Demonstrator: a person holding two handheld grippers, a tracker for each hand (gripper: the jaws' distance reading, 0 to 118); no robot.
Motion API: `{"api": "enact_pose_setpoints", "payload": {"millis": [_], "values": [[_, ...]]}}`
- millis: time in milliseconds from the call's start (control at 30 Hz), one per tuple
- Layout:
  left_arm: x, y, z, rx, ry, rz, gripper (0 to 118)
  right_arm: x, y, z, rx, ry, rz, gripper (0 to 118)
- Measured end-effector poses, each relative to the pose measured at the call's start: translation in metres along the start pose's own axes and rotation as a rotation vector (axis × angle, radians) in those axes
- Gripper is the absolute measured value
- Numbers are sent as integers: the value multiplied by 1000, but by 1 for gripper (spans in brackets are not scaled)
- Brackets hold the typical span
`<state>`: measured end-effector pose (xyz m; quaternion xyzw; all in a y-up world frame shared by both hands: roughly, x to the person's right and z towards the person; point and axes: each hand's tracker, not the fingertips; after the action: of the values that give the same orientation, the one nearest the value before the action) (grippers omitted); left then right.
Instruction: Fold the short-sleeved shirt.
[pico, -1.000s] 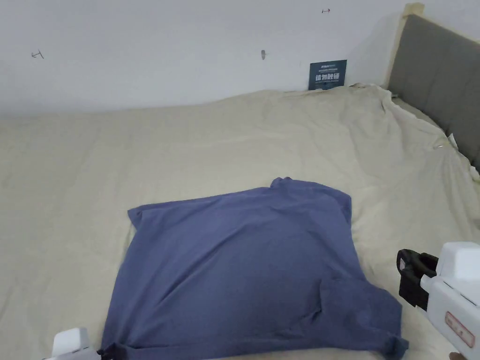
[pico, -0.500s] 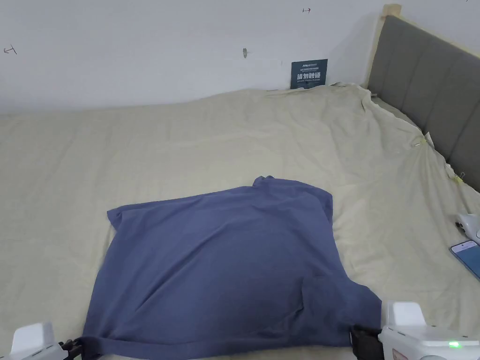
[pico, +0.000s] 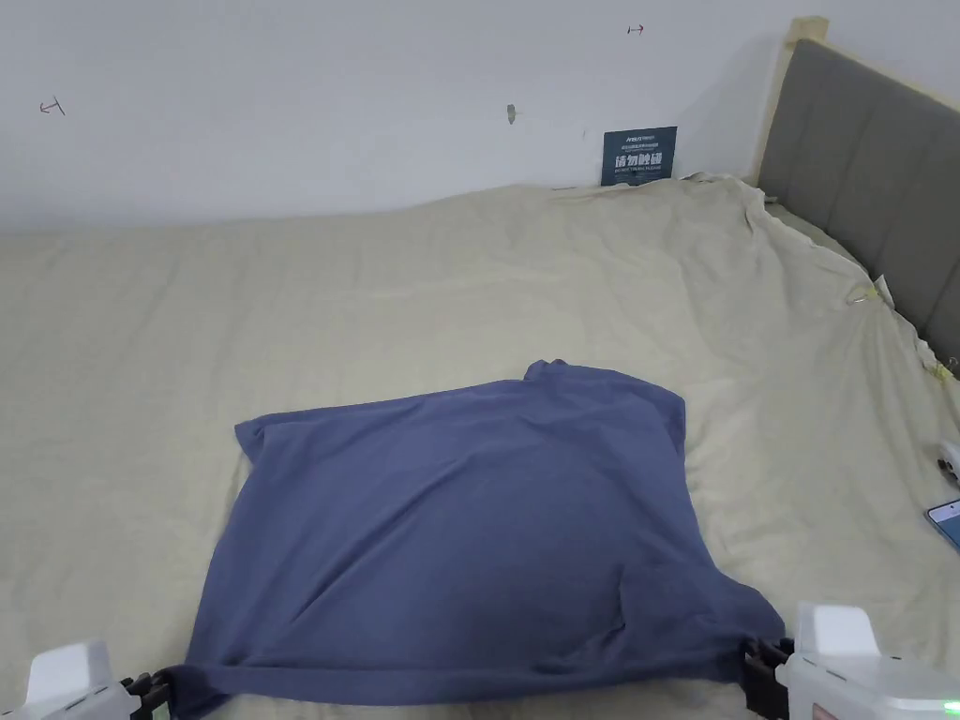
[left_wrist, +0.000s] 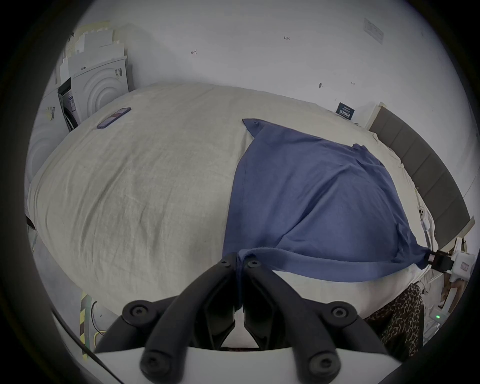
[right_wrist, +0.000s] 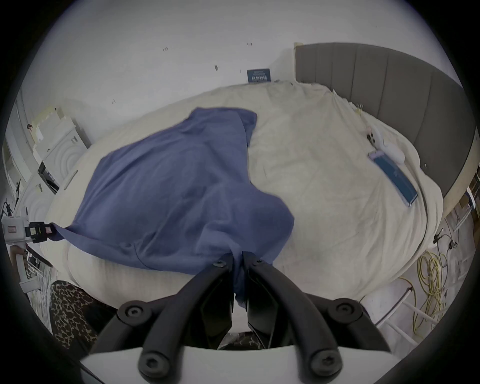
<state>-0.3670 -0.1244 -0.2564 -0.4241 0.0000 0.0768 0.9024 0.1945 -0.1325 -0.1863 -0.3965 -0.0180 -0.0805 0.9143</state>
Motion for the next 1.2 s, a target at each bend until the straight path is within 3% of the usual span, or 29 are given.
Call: {"api": "enact_pose_setpoints", "payload": {"millis": [200, 500, 667, 967, 1200], "values": [[0, 31, -1, 38, -13, 10, 1, -9, 57, 4, 98, 7, 55, 5], [14, 98, -34, 66, -8, -25, 1, -14, 133, -51, 109, -4, 76, 5], [21, 122, -74, 20, -16, -14, 1, -7, 153, -100, 36, -17, 34, 5], [28, 134, -152, -80, 41, -65, 1, 2, 153, -172, -126, -68, -108, 5], [24, 127, -167, -148, 85, -33, 8, -2, 143, -178, -164, -92, -95, 6]]}}
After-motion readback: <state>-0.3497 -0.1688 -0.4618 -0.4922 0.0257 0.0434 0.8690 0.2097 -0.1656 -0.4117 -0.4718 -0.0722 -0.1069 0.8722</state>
